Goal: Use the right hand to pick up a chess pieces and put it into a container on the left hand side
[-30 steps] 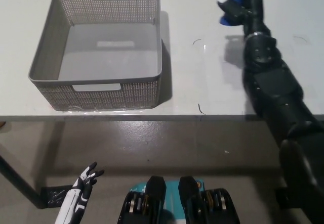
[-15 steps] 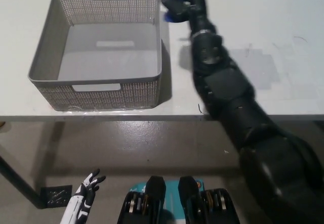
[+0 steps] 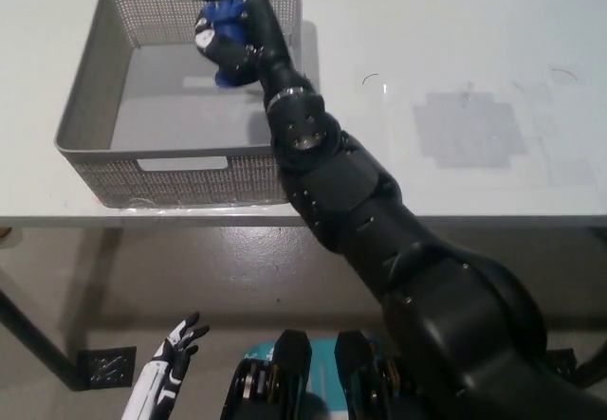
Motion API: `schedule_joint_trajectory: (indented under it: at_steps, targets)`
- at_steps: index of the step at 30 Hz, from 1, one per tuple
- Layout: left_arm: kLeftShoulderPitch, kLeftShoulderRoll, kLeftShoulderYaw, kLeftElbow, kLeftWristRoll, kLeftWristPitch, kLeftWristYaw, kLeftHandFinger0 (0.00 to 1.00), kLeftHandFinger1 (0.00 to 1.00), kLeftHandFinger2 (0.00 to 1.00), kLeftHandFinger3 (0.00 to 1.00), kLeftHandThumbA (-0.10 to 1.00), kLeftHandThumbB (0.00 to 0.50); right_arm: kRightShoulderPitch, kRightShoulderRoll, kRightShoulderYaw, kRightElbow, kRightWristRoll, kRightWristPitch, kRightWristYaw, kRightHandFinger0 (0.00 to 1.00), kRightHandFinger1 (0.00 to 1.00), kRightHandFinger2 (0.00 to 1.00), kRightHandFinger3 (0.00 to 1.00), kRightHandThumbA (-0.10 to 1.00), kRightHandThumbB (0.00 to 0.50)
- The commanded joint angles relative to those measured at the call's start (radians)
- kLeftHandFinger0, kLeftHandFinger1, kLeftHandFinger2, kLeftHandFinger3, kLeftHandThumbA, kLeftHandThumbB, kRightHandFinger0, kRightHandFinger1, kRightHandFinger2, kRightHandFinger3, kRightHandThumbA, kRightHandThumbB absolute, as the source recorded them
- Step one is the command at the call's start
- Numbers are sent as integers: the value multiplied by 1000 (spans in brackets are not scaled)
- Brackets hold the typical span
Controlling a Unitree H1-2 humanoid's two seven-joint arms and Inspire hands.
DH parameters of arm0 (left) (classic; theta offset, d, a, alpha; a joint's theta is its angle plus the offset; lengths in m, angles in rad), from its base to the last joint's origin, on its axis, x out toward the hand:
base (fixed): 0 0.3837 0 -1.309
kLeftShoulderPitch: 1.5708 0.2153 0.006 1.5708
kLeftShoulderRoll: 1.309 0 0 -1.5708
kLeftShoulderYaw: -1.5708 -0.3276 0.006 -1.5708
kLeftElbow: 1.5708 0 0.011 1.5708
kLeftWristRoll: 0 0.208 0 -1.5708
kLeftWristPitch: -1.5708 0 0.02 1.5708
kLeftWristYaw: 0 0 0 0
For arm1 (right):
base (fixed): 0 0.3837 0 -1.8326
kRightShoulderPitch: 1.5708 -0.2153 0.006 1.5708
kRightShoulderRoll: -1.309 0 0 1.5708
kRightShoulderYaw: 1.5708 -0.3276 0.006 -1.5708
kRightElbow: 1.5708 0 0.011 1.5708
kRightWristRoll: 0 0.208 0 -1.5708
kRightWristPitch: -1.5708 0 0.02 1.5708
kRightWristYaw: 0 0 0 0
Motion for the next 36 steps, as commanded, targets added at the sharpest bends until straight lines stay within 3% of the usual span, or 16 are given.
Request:
schedule_joint_trajectory:
  at_steps: [1, 4, 9, 10, 11, 12, 13, 14, 15, 16, 17, 20, 22, 26, 32, 36]
  targets:
    - [-31, 1, -4, -16, 12, -18, 5, 975, 979, 885, 958, 1000, 194, -90, 4, 29, 10, -35, -6, -33, 0, 337, 797, 738, -100, 111]
    - [-35, 6, -10, -14, 14, -31, -1, 977, 980, 883, 962, 1000, 174, -86, 0, 22, 18, -19, 15, -18, 0, 375, 829, 758, -100, 100]
    - [-35, 11, -10, -20, 20, -20, -1, 962, 970, 878, 959, 1000, 171, -71, -9, 14, 20, -3, 16, 46, 37, 470, 857, 770, -100, 150]
    - [-33, 11, -10, -22, 22, -18, 0, 962, 970, 879, 960, 1000, 169, -70, -10, 16, 21, -5, 18, 48, 171, 575, 880, 779, -67, 175]
    - [-32, 11, -11, -22, 25, -21, 1, 961, 967, 878, 959, 1000, 160, -66, -14, 22, 21, -11, 22, 57, 392, 683, 868, 809, 36, 194]
    - [-40, 10, -11, -16, 20, -22, -1, 961, 967, 878, 959, 1000, 159, -67, -20, 23, 22, -11, 16, 72, 548, 818, 992, 915, 108, 224]
    - [-44, 10, -11, -14, 18, -22, -3, 960, 968, 878, 959, 1000, 158, -68, -22, 24, 22, -11, 14, 78, 593, 725, 829, 798, 160, 224]
    - [-44, 9, -12, -11, 16, -21, -3, 961, 970, 878, 960, 1000, 159, -66, -30, 39, 23, -23, 19, 123, 1000, 1000, 1000, 1000, 350, 276]
    - [-44, 10, -12, -15, 25, -13, 0, 966, 975, 877, 964, 1000, 155, -67, -40, 72, 24, -54, 19, 152, 1000, 1000, 1000, 1000, 551, 308]
    - [-44, 9, -11, -18, 30, -6, 3, 966, 977, 874, 967, 1000, 164, -66, -48, 105, 23, -82, 28, 168, 1000, 1000, 1000, 1000, 734, 379]
    - [-43, 8, -11, -18, 30, -5, 4, 967, 975, 869, 970, 1000, 159, -66, -54, 128, 22, -95, 37, 178, 1000, 1000, 1000, 1000, 841, 422]
    - [-28, 8, -13, -31, 26, -5, -1, 977, 975, 872, 986, 1000, 153, -50, -61, 140, 12, -79, 52, 214, 1000, 1000, 1000, 1000, 984, 439]
    - [-24, 11, -14, -31, 34, -9, 0, 977, 966, 867, 991, 1000, 150, -45, -63, 136, 8, -67, 49, 226, 1000, 1000, 1000, 1000, 1000, 430]
    - [-32, 5, -9, -29, 23, -4, 2, 970, 964, 861, 985, 1000, 148, -60, -80, 137, 6, -72, 43, 239, 1000, 1000, 1000, 1000, 1000, 467]
    - [-14, 4, -13, -21, 23, -24, 1, 970, 972, 862, 993, 1000, 141, -55, -95, 129, -12, -68, 49, 246, 1000, 1000, 1000, 1000, 1000, 430]
    - [-6, 11, -10, -21, 26, -34, 3, 958, 966, 861, 991, 1000, 142, -53, -111, 130, -18, -69, 40, 251, 1000, 1000, 1000, 1000, 1000, 460]
